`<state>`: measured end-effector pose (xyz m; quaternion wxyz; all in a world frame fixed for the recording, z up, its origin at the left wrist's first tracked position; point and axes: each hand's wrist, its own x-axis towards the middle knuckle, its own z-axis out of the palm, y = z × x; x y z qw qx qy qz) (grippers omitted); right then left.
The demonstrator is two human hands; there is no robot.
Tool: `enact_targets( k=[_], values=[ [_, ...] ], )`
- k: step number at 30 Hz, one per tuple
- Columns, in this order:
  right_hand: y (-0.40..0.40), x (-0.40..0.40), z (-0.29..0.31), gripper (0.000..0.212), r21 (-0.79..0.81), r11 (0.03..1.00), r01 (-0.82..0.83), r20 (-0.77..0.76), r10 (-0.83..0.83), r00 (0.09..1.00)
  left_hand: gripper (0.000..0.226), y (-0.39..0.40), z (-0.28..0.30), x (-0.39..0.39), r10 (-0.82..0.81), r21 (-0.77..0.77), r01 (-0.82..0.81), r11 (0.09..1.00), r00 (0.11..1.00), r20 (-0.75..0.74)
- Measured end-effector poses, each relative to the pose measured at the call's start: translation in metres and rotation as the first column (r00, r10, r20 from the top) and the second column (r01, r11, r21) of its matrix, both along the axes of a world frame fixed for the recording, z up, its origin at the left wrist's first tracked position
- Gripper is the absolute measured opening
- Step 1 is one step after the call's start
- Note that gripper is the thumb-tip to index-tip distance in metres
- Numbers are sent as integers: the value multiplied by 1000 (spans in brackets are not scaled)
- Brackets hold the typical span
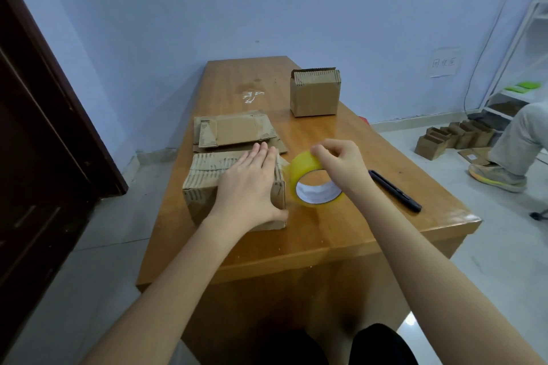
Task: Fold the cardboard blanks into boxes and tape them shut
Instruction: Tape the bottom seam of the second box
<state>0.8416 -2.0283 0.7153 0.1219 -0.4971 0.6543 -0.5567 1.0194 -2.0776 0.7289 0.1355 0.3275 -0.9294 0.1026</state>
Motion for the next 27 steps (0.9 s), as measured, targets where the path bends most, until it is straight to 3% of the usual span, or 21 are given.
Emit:
enact_targets(
  k=[3,9,14,27],
  values=[
    [-1,-2,11,32,42,999,21,-144,-14,989,120,1,0,-1,8,-2,-8,1000,1000,5],
    [0,-2,-2,34,-7,1000,8,-114,-8,993,120,2,0,-2,12,-13,-12,1000,1000,-10],
    [1,-3,-1,30,-5,999,35,-227,-36,973,121,2,-2,-3,21,-22,-22,1000,1000,-16],
    [4,-11,-14,30,-19,1000,-5,-177,1,984,118,1,-2,-3,6,-5,-6,1000,1000,6]
  ],
)
